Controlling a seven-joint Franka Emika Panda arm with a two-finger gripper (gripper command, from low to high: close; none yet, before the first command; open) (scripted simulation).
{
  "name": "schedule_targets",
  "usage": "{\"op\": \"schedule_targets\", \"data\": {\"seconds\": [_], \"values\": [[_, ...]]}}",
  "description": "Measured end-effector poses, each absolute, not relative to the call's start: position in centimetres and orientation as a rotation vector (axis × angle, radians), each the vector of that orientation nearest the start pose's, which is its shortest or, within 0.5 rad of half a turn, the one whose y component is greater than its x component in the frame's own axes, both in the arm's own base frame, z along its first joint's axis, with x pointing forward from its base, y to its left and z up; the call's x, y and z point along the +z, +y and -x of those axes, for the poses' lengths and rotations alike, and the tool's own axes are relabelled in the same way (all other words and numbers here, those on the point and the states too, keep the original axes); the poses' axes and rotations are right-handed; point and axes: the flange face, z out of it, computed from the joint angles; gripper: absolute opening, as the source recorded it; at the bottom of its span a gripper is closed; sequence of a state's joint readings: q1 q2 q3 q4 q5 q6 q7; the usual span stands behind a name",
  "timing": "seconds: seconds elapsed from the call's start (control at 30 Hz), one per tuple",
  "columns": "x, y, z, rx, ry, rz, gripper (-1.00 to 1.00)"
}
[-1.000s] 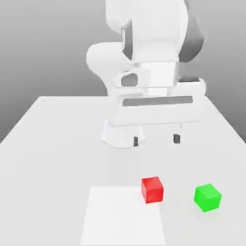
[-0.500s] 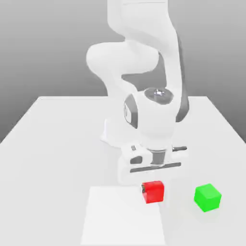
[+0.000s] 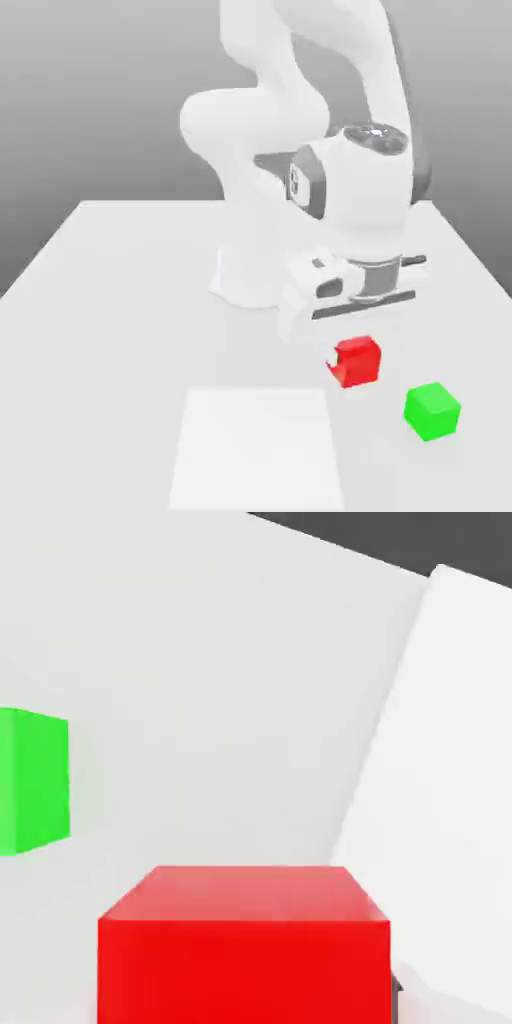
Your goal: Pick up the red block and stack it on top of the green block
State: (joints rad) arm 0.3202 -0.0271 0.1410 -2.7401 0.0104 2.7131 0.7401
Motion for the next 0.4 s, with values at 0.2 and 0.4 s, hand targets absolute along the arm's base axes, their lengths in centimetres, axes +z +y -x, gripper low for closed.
{"op": "schedule_targets", "data": {"seconds": [0.2,0.4], "values": [[22.3,24.3,-35.6,0.000,0.147,3.138,-1.00],[18.9,24.1,-35.8,0.000,0.153,3.138,1.00]]}}
